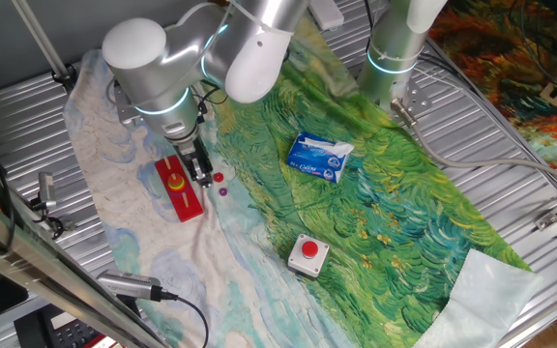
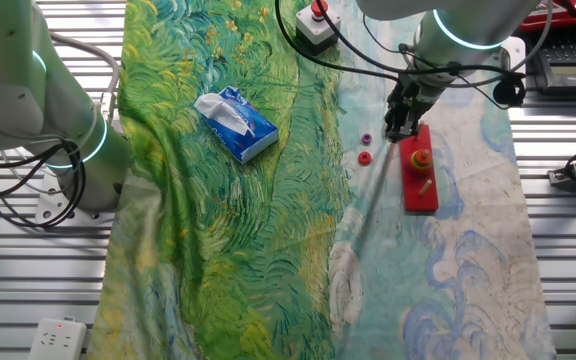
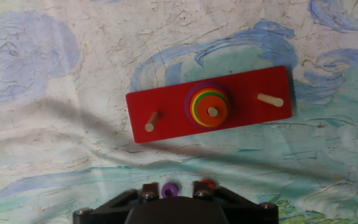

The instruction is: Take out one Hanoi block and throw it aside

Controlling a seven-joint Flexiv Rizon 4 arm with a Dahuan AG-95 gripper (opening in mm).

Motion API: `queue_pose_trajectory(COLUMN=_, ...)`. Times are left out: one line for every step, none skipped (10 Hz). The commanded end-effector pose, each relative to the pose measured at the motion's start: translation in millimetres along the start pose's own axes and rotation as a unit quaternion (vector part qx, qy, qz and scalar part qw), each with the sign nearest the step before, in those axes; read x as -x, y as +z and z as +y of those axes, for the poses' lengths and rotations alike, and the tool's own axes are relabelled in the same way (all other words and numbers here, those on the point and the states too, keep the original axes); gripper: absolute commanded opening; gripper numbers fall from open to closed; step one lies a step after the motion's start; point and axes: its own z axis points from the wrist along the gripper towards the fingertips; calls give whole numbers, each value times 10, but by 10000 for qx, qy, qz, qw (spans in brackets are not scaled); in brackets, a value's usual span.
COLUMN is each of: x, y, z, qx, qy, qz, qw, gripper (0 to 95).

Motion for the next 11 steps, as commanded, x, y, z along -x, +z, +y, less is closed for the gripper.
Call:
queue_pose_trajectory(x=-1, y=-3, z=-3, qx=-4, qy=-11, qz=0, qw=10000, gripper=0)
queue_pose_trajectory(x=-1, y=-3, z=-3, qx=-5, qy=-12, qz=0, qw=10000, gripper=0)
queue_pose_trajectory(x=-1, y=-3, z=-3, qx=-5, qy=-12, qz=-1, qw=10000, gripper=0)
queue_pose_trajectory(x=-1, y=-3, z=-3, qx=-4, qy=-13, qz=-2, qw=10000, gripper=0)
queue_pose_trajectory(x=-1, y=-3, z=-3, qx=-2, qy=-16, qz=-2, qw=10000, gripper=0)
queue_pose_trajectory(x=-1, y=-3, z=-3, qx=3, qy=-28, qz=-4, qw=10000, gripper=0)
queue_pose_trajectory(x=-1, y=-3, z=-3, qx=12, qy=-71, qz=1, qw=10000, gripper=0)
queue_pose_trajectory(x=-1, y=-3, z=-3, qx=13, qy=-72, qz=2, qw=10000, gripper=0)
queue_pose_trajectory(x=-1, y=-3, z=-3, qx=12, qy=-68, qz=2, qw=10000, gripper=0)
queue_pose_trajectory(x=-1, y=-3, z=-3, qx=11, qy=-66, qz=2, qw=10000, gripper=0)
queue_pose_trajectory(x=-1, y=-3, z=-3, qx=12, qy=-61, qz=2, qw=10000, gripper=0)
